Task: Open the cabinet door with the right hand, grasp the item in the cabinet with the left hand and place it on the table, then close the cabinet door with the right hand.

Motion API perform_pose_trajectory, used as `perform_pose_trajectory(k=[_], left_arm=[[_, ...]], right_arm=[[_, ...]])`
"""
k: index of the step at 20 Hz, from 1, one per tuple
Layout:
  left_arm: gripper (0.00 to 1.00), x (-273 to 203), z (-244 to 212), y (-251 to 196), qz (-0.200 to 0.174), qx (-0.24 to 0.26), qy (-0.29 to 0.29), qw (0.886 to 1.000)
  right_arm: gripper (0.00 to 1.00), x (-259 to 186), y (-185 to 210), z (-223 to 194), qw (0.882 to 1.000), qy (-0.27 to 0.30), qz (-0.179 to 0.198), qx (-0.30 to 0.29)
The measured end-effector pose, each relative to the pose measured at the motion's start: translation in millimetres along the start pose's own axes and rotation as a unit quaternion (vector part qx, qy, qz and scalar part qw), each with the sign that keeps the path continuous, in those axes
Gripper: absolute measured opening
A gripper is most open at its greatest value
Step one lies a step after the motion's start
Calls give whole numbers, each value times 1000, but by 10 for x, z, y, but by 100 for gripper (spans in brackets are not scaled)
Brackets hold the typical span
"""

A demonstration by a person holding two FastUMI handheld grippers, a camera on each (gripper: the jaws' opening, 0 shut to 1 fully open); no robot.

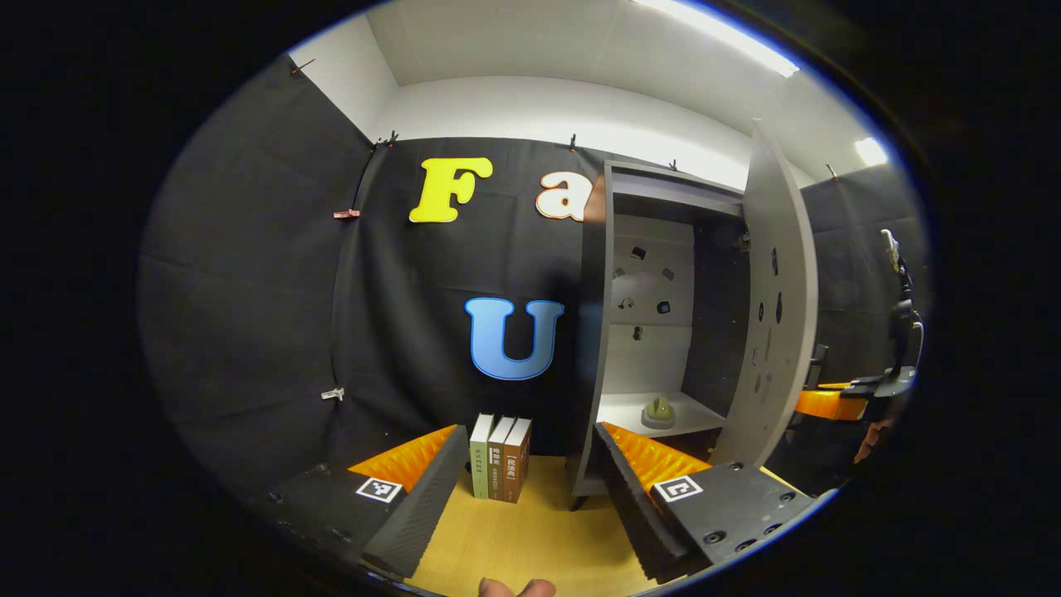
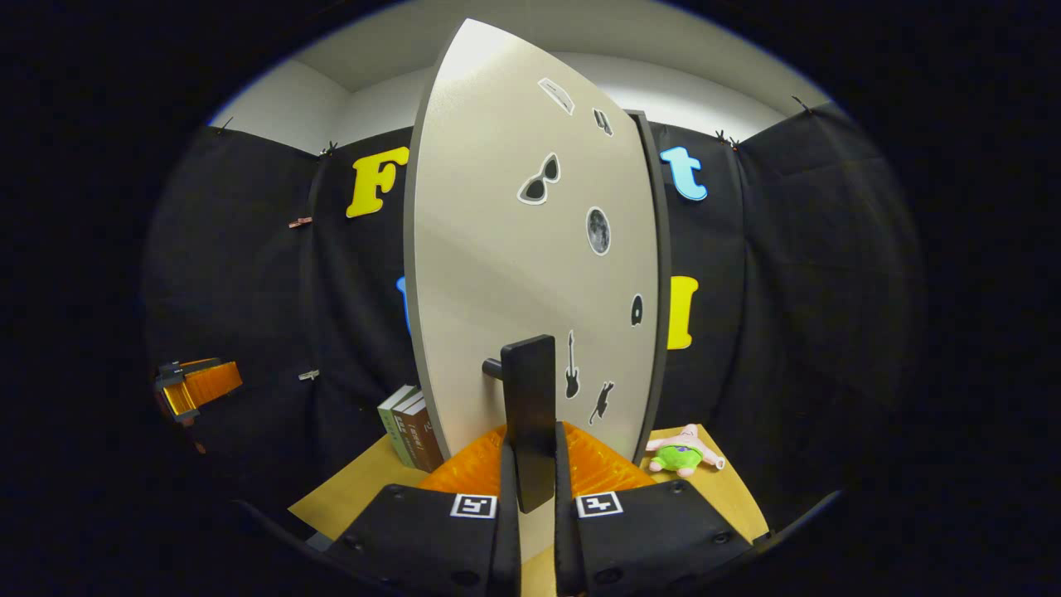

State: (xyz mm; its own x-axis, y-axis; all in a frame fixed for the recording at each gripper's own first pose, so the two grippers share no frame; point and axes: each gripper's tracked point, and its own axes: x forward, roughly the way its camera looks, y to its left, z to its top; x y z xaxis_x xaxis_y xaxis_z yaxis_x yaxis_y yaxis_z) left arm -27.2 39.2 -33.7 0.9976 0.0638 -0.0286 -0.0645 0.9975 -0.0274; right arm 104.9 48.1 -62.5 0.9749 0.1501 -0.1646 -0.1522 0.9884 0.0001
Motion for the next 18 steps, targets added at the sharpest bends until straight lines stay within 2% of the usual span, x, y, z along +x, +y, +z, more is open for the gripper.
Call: perform_pose_trajectory(k=[2, 6, 10, 18], left_arm=[[97, 47, 4, -86, -10, -5, -1, 1000], [94, 105, -10, -256, -20, -6, 3, 1000], [94, 182, -15, -428, -18, -9, 2, 1000], [94, 328, 13, -799, -5, -10, 7, 1000]], right_arm=[[20, -9, -127, 11, 1000, -2, -24, -13], [19, -76, -324, 34, 998, -3, -65, -24], [18, -132, -446, 17, 997, 1, -71, -23], [13, -206, -1025, 80, 996, -7, -87, 2]])
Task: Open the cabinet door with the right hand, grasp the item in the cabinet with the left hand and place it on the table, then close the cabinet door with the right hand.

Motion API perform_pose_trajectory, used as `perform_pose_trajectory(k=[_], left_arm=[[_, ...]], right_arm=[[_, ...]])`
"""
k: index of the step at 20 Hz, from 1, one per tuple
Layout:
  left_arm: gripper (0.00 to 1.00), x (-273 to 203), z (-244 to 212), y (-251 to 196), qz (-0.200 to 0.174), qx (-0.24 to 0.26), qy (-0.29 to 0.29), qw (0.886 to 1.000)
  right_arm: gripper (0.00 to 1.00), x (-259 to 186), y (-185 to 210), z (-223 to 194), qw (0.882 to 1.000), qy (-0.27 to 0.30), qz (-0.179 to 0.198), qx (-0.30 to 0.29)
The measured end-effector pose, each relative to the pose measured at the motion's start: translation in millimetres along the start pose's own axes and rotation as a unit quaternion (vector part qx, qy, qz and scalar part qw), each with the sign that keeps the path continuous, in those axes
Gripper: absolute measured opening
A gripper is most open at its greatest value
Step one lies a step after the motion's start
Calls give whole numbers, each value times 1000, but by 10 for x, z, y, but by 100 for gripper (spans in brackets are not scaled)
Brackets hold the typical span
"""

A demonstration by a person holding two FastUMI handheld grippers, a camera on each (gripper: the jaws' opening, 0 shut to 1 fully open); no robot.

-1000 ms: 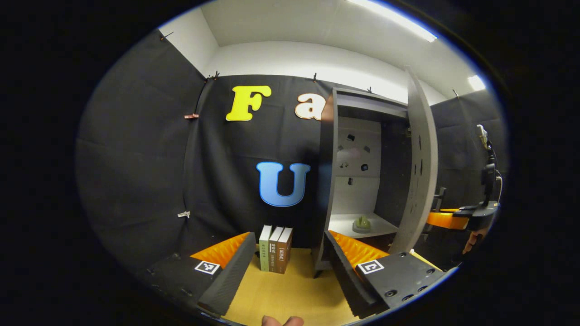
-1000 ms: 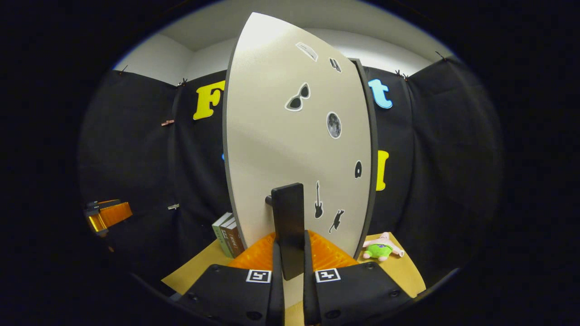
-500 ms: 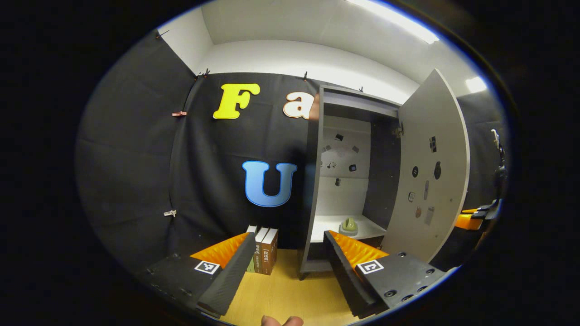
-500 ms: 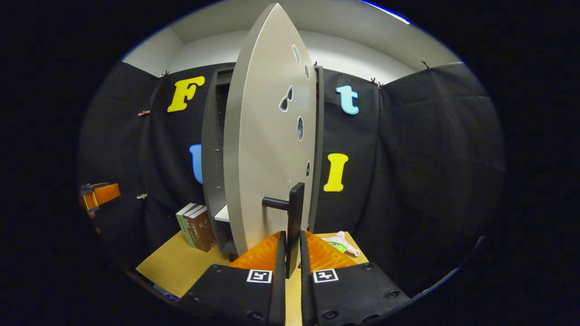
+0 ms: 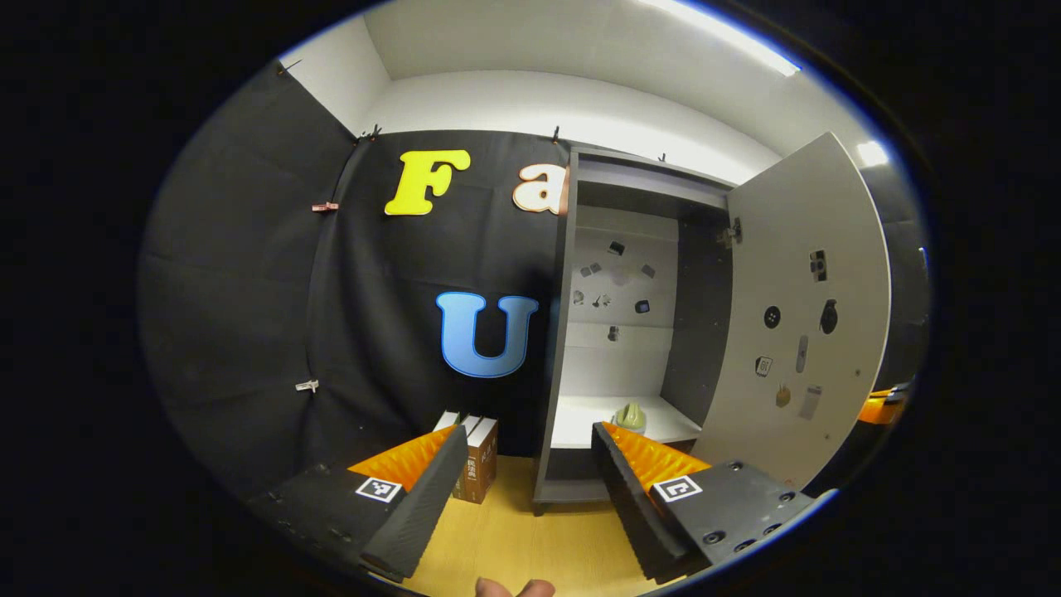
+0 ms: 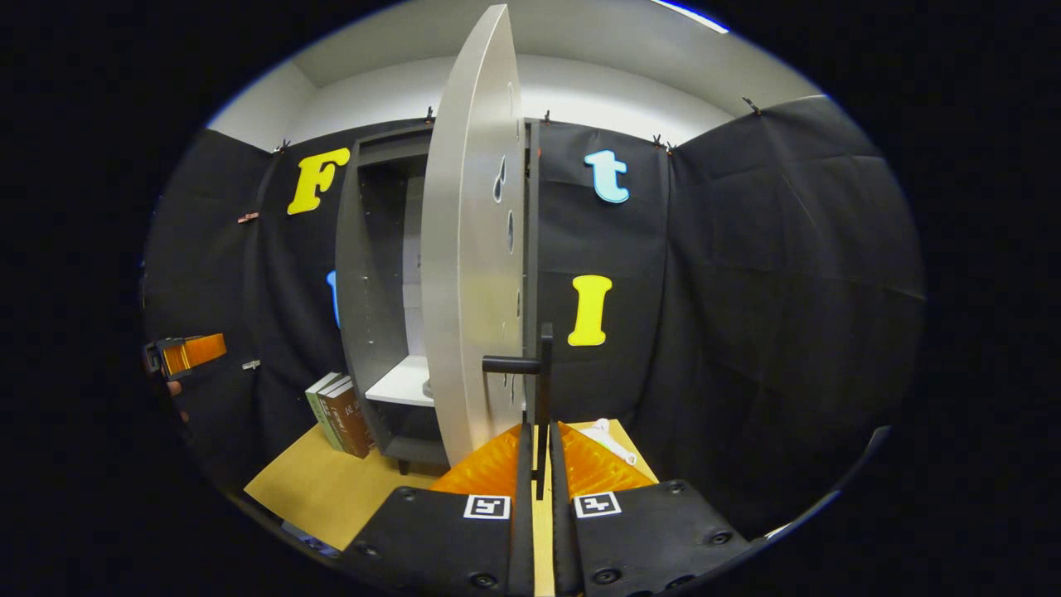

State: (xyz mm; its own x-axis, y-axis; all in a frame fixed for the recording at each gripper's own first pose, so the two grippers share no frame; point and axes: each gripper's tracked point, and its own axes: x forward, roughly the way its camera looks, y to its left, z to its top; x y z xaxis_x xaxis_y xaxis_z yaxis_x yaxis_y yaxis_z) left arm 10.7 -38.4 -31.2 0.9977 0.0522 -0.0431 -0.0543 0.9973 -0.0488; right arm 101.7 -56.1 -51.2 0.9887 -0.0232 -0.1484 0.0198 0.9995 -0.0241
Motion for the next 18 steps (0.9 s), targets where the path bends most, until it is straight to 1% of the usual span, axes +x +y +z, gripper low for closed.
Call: perform_pose_trajectory(k=[3, 6, 9, 11, 12, 13, 14, 16, 18], left_arm=[[94, 70, 4, -144, -3, -4, 2, 1000], [94, 149, 1, -262, -4, 0, 4, 1000], [94, 242, -3, -405, -11, 5, 8, 1000], [94, 309, -26, -514, -20, 6, 11, 1000], [94, 343, -27, -568, -24, 8, 13, 1000], [94, 390, -30, -616, -30, 11, 15, 999], [94, 441, -53, -677, -36, 11, 18, 999], [94, 559, -71, -845, -64, 1, 22, 998], [94, 667, -78, -980, -83, -16, 26, 996]], right_arm=[[13, -37, -176, 17, 1000, -7, -4, 1], [13, -32, -127, 16, 1000, -5, 17, 9], [13, -50, -192, 45, 1000, -10, 12, -6], [14, -137, -193, 114, 1000, -14, 13, 11], [14, -228, -165, 196, 999, -24, 22, 28], [18, -243, -155, 268, 999, -34, 23, 36], [20, -293, -204, 300, 998, -42, 18, 38], [31, -318, -490, 358, 998, -59, -14, 32], [59, -271, -762, 334, 996, -62, -59, 24]])
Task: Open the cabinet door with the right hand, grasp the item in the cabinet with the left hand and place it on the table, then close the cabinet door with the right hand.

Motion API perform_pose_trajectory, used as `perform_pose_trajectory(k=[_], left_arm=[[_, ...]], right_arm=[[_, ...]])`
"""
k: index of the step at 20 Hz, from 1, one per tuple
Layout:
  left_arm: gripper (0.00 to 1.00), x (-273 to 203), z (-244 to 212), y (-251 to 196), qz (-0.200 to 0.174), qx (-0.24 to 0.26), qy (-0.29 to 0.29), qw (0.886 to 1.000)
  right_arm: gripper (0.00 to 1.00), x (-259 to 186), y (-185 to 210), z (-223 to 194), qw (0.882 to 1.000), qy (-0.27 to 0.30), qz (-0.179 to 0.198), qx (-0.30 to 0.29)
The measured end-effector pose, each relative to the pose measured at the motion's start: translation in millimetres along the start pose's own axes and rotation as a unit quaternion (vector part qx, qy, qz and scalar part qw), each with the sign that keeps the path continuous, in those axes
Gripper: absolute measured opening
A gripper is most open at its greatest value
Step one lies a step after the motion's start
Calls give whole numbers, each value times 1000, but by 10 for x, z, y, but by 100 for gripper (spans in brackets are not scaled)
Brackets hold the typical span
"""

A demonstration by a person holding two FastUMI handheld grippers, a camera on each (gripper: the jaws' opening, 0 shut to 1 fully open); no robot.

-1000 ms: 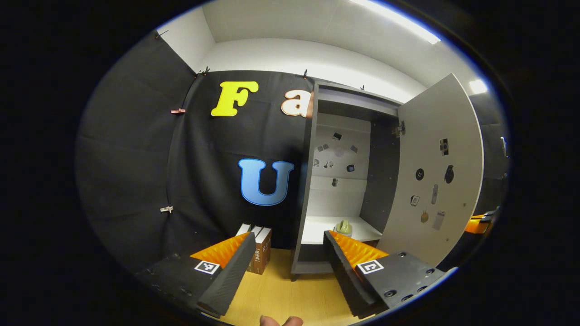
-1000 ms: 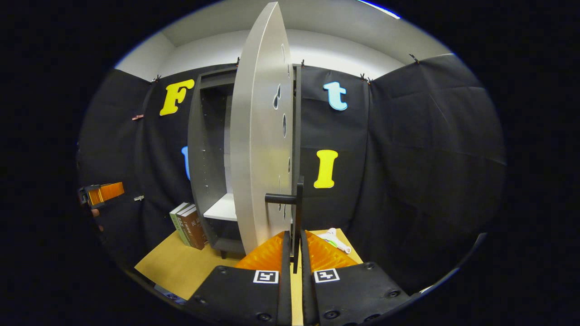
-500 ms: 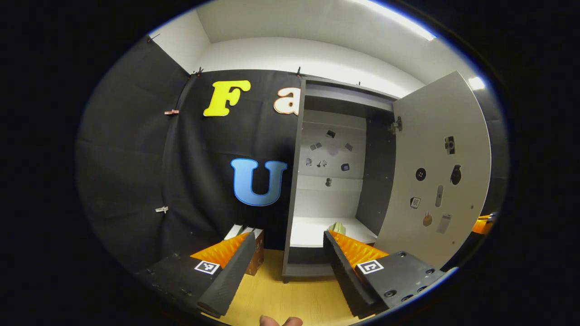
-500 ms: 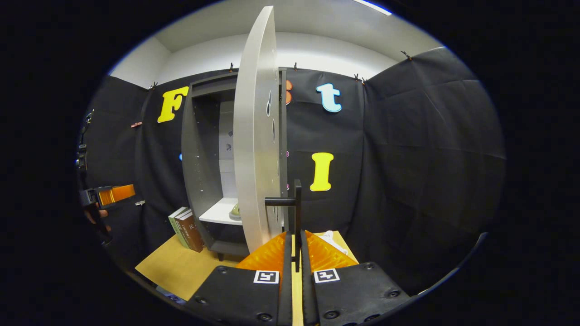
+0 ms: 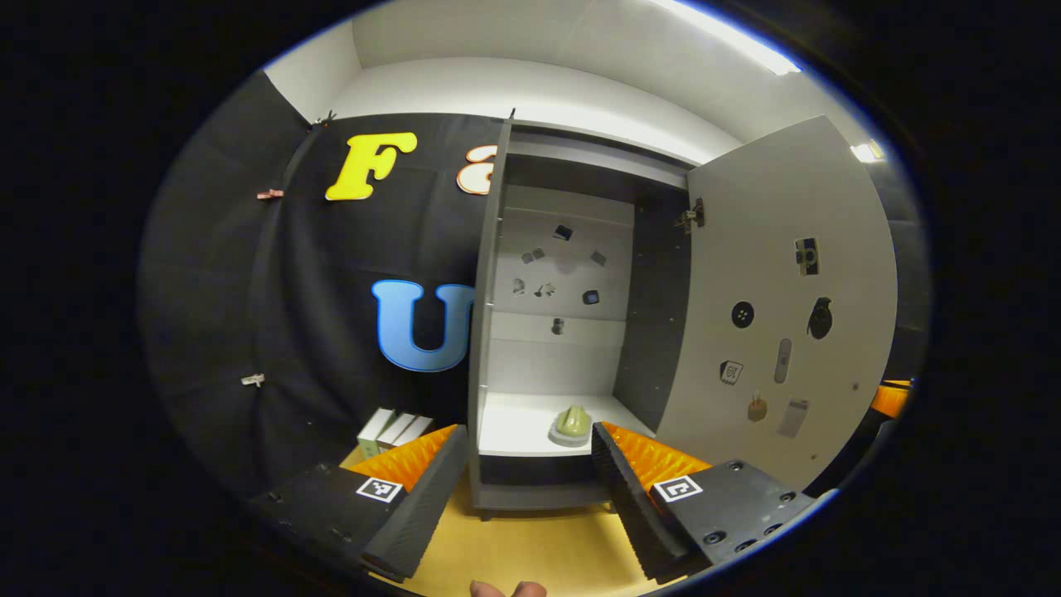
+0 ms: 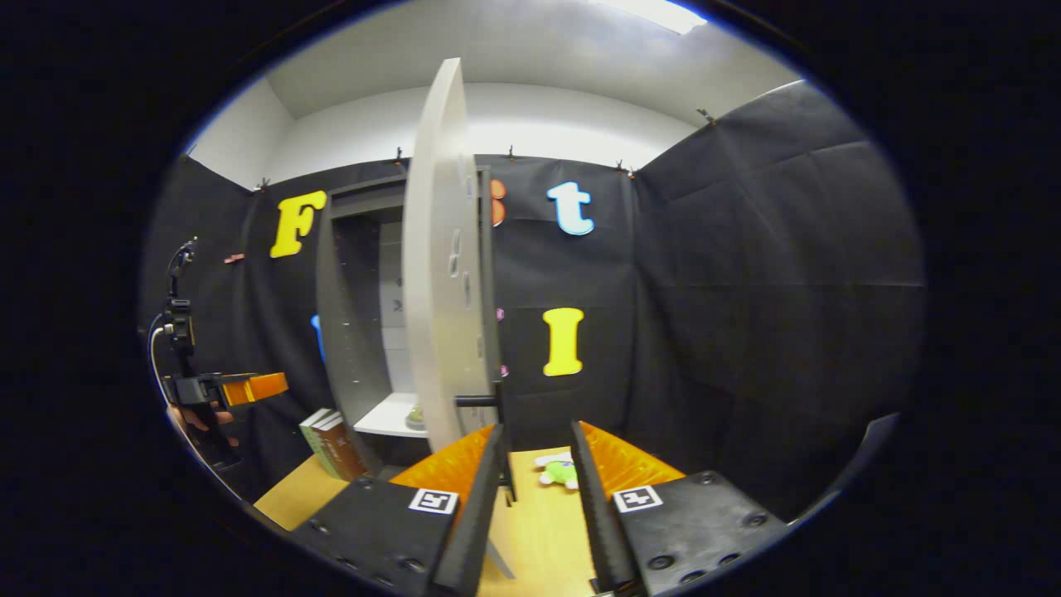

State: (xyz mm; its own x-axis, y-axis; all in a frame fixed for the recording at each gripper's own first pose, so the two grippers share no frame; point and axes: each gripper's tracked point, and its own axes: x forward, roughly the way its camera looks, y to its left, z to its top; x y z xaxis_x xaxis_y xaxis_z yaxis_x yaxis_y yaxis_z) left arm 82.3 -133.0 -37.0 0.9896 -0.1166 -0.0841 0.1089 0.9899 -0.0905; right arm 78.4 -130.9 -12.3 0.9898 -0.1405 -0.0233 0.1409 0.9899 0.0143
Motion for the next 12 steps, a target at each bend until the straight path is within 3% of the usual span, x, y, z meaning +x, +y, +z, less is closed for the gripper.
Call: perform_pose_trajectory(k=[3, 6, 8, 9, 11, 12], left_arm=[[94, 243, 29, -134, -17, -1, 3, 1000], [96, 645, 31, -389, -62, 15, 15, 998], [92, 985, -9, -507, -90, 14, 35, 995], [88, 1143, -60, -565, -101, 12, 52, 993], [90, 1500, -241, -666, -117, 14, 98, 988], [89, 1633, -335, -683, -120, 19, 118, 986]], right_arm=[[99, -22, -258, 58, 999, -23, -44, -9], [99, 16, -387, 37, 998, -34, -50, -26], [99, 31, -485, -13, 998, -27, -55, -17], [99, 35, -551, -25, 998, -27, -60, -14], [95, 89, -671, -64, 998, -26, -64, -11], [99, 97, -727, -107, 997, -22, -67, -11]])
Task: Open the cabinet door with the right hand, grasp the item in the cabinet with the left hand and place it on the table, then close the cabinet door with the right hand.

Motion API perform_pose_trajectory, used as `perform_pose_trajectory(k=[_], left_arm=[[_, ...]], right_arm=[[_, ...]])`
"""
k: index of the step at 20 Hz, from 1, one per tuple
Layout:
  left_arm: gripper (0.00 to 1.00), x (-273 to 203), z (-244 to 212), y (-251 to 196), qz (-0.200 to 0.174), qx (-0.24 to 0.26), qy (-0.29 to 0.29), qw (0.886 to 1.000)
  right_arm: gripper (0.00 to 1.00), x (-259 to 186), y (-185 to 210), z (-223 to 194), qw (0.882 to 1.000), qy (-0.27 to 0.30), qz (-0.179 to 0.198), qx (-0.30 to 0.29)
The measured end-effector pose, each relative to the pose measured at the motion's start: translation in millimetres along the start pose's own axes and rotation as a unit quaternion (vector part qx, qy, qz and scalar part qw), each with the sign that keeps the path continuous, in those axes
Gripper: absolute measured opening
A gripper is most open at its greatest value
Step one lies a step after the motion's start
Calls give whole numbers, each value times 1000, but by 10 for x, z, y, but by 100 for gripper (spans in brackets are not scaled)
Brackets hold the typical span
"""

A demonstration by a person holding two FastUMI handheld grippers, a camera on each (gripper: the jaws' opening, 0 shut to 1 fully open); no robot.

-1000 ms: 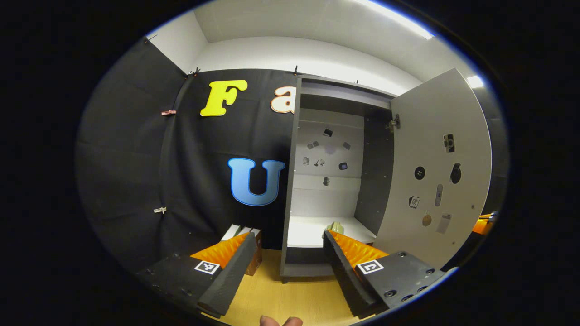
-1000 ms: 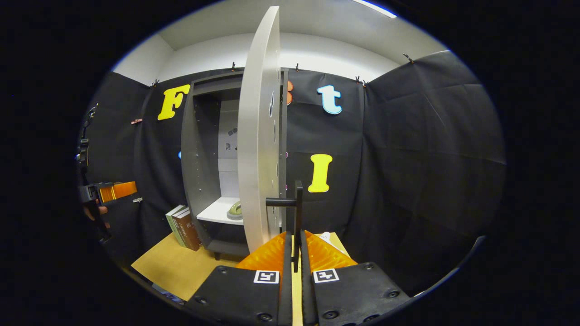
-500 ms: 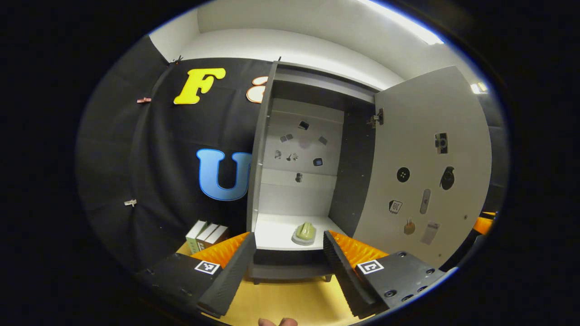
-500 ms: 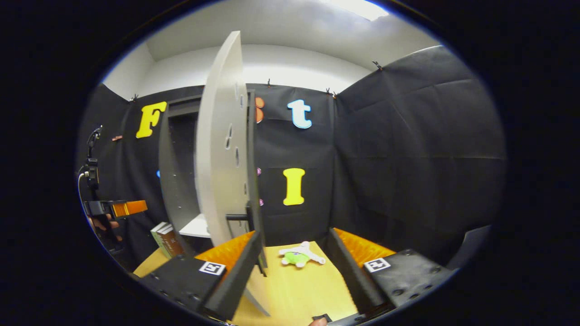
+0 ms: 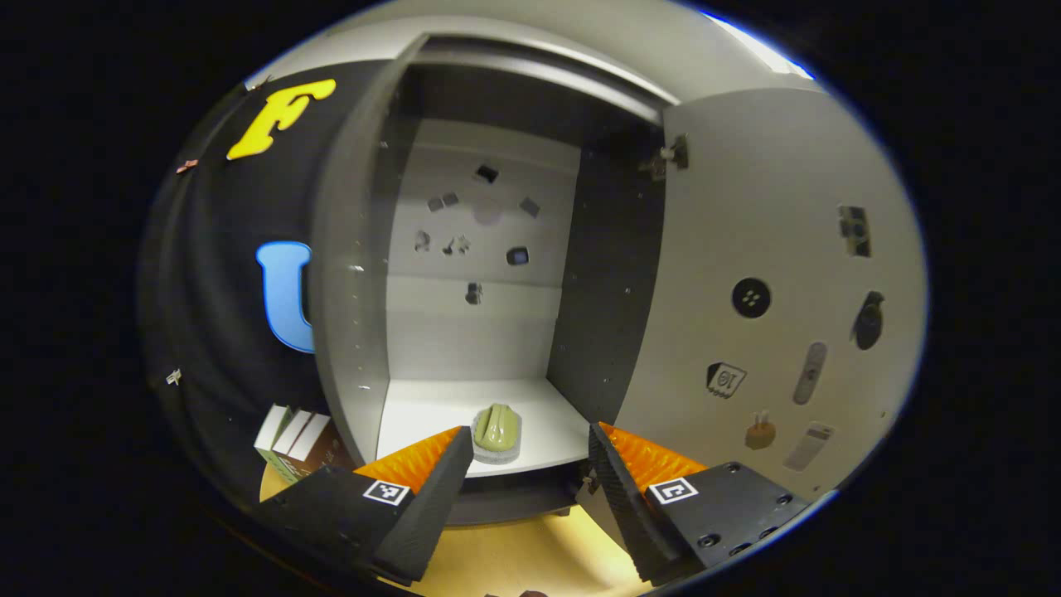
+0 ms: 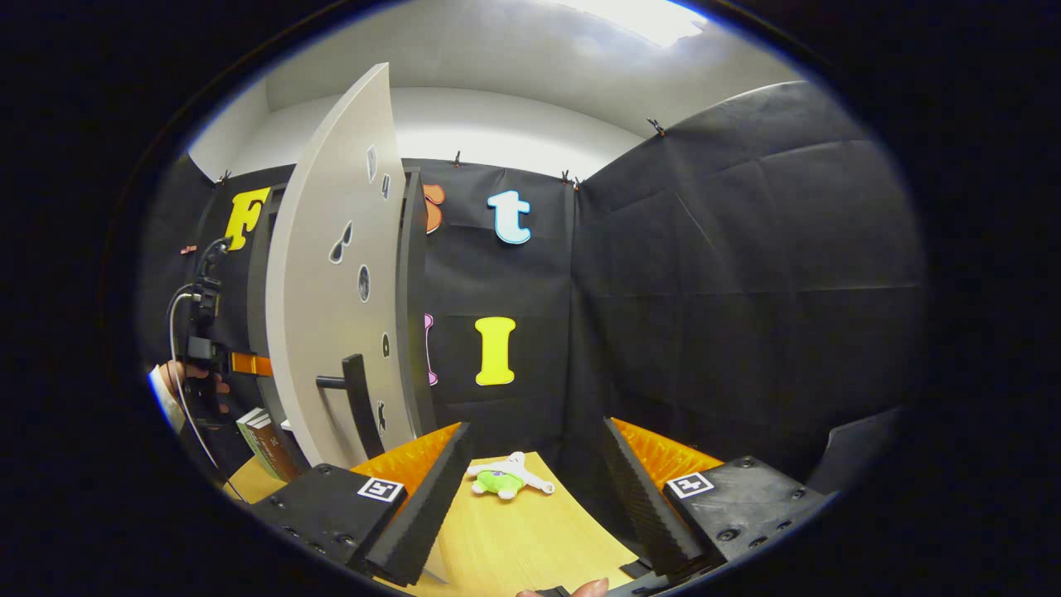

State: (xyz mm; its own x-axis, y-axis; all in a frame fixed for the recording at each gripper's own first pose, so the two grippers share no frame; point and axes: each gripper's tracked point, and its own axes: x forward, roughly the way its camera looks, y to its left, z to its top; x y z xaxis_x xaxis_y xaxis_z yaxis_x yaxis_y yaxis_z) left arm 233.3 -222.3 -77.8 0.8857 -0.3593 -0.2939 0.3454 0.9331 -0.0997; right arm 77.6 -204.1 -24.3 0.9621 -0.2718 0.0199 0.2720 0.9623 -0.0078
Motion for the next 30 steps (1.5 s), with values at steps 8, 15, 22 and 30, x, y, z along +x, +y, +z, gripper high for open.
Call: perform_pose_trajectory(k=[8, 15, 22, 30], left_arm=[[86, 1312, -384, 291, 12, 50, 104, 993], [62, 1975, -669, 490, 34, 40, 146, 988], [32, 2178, -721, 597, 52, 44, 142, 988], [22, 1861, -582, 527, 47, 55, 118, 990]], right_arm=[[99, 217, -377, -280, 999, 29, -18, -12], [99, 364, -662, -463, 998, 50, -31, -15], [99, 404, -769, -552, 997, 60, -37, -25], [99, 330, -600, -501, 998, 55, -25, -18]])
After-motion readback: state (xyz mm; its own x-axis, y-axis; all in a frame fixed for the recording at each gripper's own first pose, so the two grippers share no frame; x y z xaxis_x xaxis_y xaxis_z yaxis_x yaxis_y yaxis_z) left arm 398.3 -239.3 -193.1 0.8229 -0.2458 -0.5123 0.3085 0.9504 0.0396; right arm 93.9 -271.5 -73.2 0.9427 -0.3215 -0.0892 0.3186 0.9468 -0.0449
